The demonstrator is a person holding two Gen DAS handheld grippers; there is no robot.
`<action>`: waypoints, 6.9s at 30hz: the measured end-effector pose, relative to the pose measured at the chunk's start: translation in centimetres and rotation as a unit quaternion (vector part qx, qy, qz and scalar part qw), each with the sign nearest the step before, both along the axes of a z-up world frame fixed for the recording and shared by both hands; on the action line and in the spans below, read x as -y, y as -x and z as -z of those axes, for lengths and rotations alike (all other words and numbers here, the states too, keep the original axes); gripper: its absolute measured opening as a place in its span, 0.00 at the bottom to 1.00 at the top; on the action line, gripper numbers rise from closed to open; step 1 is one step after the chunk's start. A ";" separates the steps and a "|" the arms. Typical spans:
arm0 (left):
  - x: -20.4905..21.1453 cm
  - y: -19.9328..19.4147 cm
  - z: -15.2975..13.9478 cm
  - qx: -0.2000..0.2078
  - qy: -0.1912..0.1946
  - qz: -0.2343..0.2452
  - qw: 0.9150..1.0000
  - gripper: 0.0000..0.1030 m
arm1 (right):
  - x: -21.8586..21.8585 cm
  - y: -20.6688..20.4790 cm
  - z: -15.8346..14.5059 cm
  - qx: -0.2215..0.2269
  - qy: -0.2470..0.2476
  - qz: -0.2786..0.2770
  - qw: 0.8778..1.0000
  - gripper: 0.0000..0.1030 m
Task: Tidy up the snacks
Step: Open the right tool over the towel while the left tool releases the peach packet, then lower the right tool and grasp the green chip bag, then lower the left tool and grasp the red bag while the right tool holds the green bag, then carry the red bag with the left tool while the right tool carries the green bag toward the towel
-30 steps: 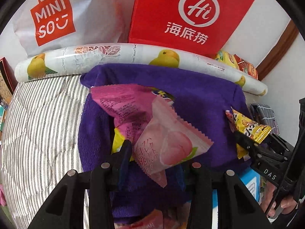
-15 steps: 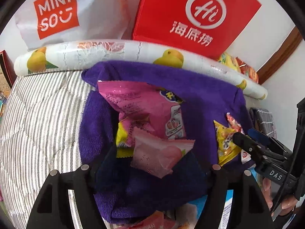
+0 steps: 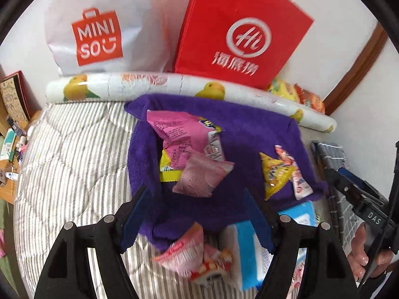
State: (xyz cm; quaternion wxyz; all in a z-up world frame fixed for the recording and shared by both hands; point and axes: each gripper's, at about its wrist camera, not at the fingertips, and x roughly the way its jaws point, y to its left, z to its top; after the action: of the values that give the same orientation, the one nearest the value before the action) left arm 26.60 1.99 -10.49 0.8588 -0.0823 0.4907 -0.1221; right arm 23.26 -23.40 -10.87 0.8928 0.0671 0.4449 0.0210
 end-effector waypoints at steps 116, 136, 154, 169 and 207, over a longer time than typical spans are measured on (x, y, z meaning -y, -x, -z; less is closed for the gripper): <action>4.5 17.3 7.6 -0.027 -0.093 0.005 0.995 0.56 | 3.4 20.1 7.2 -0.012 0.050 0.046 0.998 0.48; 4.0 17.2 3.9 -0.015 -0.031 0.034 0.999 0.46 | 1.3 21.5 4.4 0.007 0.049 0.017 0.999 0.48; 5.3 13.1 -3.5 0.029 -0.013 0.059 0.998 0.46 | -1.1 16.4 -2.1 0.047 0.011 -0.023 0.999 0.48; 4.0 7.1 -3.3 0.028 -0.021 0.055 0.998 0.46 | -1.9 10.2 -2.6 0.053 0.024 -0.026 0.998 0.48; 3.6 -0.2 0.0 0.005 -0.005 0.044 0.999 0.46 | 1.3 1.5 0.3 0.033 0.017 0.009 0.999 0.48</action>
State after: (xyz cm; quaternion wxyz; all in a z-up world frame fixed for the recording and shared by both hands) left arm 26.77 -1.58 -10.49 0.8555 -0.0558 0.4900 -0.1579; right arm 21.76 -24.68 -11.16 0.9080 0.0550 0.4153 0.0075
